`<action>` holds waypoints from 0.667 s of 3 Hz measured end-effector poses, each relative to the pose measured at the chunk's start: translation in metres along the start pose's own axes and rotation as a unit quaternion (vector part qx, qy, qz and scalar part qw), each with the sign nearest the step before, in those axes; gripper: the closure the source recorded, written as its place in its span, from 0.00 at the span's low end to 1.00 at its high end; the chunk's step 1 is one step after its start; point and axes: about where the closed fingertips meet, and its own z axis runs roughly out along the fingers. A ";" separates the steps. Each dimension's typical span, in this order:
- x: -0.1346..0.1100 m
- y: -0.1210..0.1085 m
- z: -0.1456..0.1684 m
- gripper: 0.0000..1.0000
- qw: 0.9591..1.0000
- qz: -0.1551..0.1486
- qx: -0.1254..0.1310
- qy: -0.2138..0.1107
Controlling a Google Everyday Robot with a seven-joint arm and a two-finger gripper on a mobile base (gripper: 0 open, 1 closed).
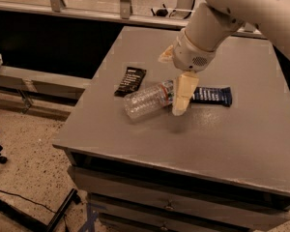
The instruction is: Pick water bottle
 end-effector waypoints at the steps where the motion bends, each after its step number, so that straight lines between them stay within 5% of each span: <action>1: 0.004 -0.006 0.009 0.00 1.000 0.000 -0.009 -0.013; 2: 0.007 -0.010 0.020 0.00 1.000 0.003 -0.020 -0.022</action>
Offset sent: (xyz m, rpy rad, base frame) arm 0.0190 0.0001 -0.0309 0.0518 0.0772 0.0202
